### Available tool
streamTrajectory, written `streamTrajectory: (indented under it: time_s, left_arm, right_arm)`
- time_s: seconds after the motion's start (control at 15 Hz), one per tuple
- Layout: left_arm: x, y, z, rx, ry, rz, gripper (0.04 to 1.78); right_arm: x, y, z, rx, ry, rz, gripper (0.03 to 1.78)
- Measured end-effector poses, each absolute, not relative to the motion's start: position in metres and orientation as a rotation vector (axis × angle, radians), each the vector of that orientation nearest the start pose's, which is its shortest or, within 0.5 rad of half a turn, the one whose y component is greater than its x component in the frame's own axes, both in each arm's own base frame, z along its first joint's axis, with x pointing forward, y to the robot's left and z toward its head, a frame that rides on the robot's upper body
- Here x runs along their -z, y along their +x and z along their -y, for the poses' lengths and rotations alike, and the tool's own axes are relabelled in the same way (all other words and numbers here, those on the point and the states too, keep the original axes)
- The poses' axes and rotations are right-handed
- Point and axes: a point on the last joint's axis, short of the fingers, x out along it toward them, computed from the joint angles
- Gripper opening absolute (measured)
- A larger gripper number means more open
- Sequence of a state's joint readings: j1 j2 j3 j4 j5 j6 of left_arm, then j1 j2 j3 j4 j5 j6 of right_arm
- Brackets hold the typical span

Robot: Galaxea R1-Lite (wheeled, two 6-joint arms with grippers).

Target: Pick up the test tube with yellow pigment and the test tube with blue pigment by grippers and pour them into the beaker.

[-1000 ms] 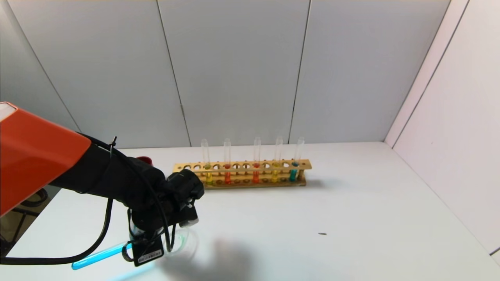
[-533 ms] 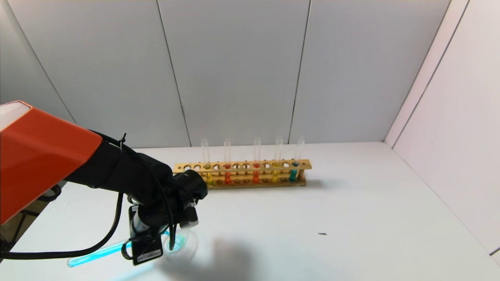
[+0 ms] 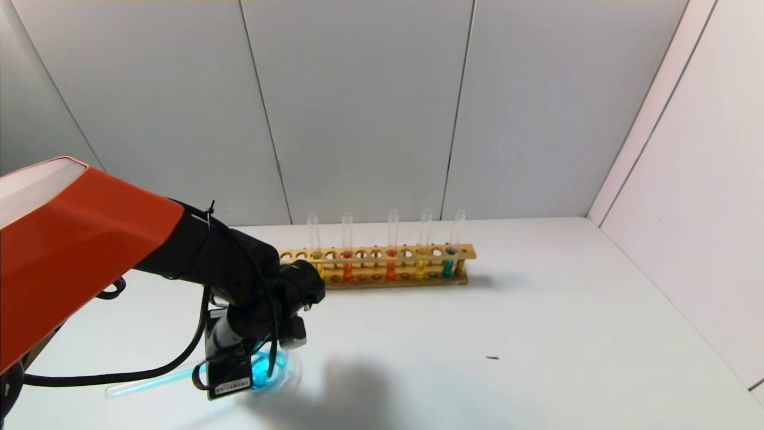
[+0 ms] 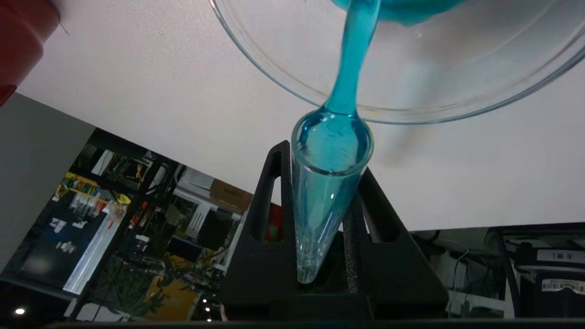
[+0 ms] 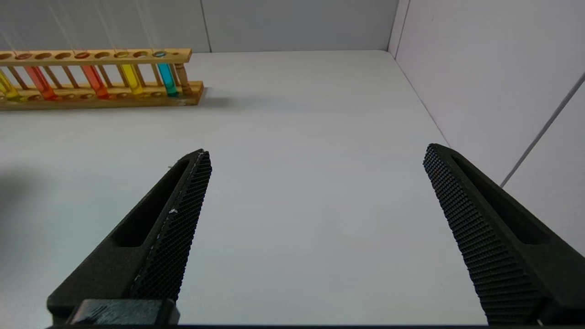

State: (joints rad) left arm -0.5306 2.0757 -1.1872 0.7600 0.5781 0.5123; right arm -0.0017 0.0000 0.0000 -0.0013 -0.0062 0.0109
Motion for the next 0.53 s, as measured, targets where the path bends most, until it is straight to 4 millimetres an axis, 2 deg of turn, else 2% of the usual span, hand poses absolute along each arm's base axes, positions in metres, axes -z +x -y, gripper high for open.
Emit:
streamTrajectory:
  time_s: [0.53]
  left_arm:
    - [-0.093,0.275,0.155,0.37,1.362,-1.523,0.33]
  right_arm:
    - [-0.076,-0.023,0.0,0.007,0.01,0.001,1.7]
